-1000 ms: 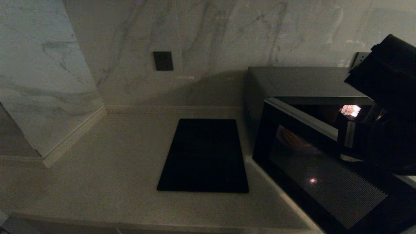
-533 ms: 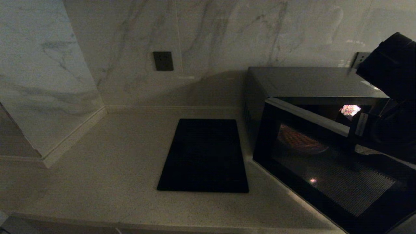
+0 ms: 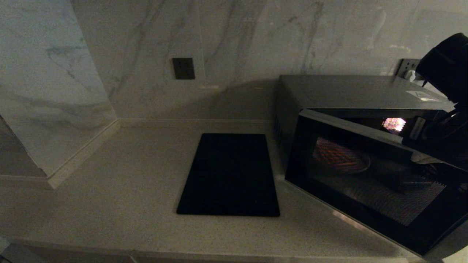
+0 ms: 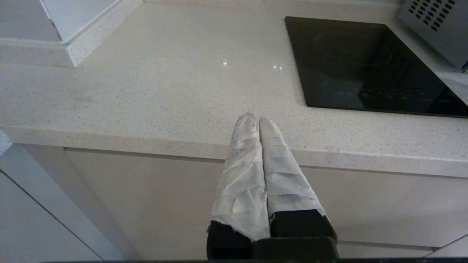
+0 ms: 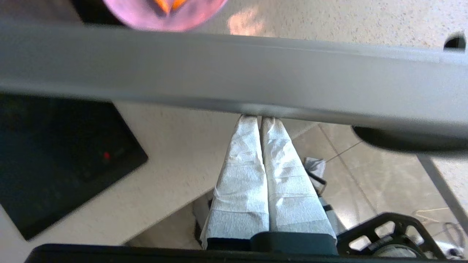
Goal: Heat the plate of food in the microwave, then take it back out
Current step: Close the microwave oven
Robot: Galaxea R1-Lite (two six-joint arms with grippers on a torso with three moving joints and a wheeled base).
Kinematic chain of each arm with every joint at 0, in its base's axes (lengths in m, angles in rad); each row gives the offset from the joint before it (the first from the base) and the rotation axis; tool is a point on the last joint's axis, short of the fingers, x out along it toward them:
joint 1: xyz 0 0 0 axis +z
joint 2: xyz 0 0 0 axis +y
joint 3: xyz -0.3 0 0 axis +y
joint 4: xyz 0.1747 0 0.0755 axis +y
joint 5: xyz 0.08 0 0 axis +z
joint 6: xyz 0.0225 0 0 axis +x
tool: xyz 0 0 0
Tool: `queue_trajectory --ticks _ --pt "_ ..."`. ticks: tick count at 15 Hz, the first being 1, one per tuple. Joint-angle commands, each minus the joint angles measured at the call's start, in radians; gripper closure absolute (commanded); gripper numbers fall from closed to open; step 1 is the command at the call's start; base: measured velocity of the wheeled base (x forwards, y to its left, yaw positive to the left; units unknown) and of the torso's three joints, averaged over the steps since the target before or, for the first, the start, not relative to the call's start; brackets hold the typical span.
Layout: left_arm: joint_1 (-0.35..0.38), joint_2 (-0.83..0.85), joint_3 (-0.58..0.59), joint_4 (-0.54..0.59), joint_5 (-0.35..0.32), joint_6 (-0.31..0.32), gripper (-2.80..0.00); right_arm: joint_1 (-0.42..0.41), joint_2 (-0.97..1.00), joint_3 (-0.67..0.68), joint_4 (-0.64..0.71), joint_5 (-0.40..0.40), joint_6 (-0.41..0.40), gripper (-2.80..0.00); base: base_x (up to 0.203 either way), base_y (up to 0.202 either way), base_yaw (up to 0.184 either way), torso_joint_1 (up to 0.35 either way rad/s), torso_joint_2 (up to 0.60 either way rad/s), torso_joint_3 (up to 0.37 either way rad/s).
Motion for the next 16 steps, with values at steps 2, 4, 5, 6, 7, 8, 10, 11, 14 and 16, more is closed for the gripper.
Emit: queue_trajectory --ticks 2,4,5,6,7,8,10,11,14,16 --pt "0.000 0.000 0.000 0.000 0.001 -0.001 0.00 -0.104 0.034 -0.004 -0.046 0.034 -0.035 0.00 0.000 0.000 0.000 0.000 0.00 0.000" --pt "0.000 0.000 0.000 0.000 0.001 -0.001 0.00 -0.143 0.058 -0.018 -0.058 0.057 -0.046 0.00 0.000 0.000 0.000 0.000 0.00 0.000" --pt "0.000 0.002 0.000 0.000 0.001 -0.001 0.00 -0.160 0.067 -0.031 -0.058 0.071 -0.052 0.00 0.000 0.000 0.000 0.000 0.00 0.000" --pt "0.000 0.002 0.000 0.000 0.001 -0.001 0.00 -0.177 0.075 -0.047 -0.058 0.081 -0.060 0.00 0.000 0.000 0.000 0.000 0.00 0.000" --pt "0.000 0.000 0.000 0.000 0.001 -0.001 0.00 -0.193 0.083 -0.059 -0.062 0.087 -0.065 0.00 0.000 0.000 0.000 0.000 0.00 0.000" --pt "0.000 0.002 0.000 0.000 0.001 -0.001 0.00 -0.210 0.089 -0.068 -0.088 0.093 -0.067 0.00 0.000 0.000 0.000 0.000 0.00 0.000" --pt "0.000 0.000 0.000 0.000 0.001 -0.001 0.00 -0.252 0.104 -0.076 -0.137 0.118 -0.087 0.00 0.000 0.000 0.000 0.000 0.00 0.000" --pt "0.000 0.000 0.000 0.000 0.001 -0.001 0.00 -0.272 0.114 -0.081 -0.149 0.134 -0.090 0.00 0.000 0.000 0.000 0.000 0.00 0.000" --pt "0.000 0.000 0.000 0.000 0.001 -0.001 0.00 -0.318 0.142 -0.100 -0.190 0.182 -0.092 0.00 0.000 0.000 0.000 0.000 0.00 0.000" --pt "0.000 0.000 0.000 0.000 0.001 -0.001 0.00 -0.339 0.159 -0.103 -0.213 0.192 -0.092 0.00 0.000 0.000 0.000 0.000 0.00 0.000"
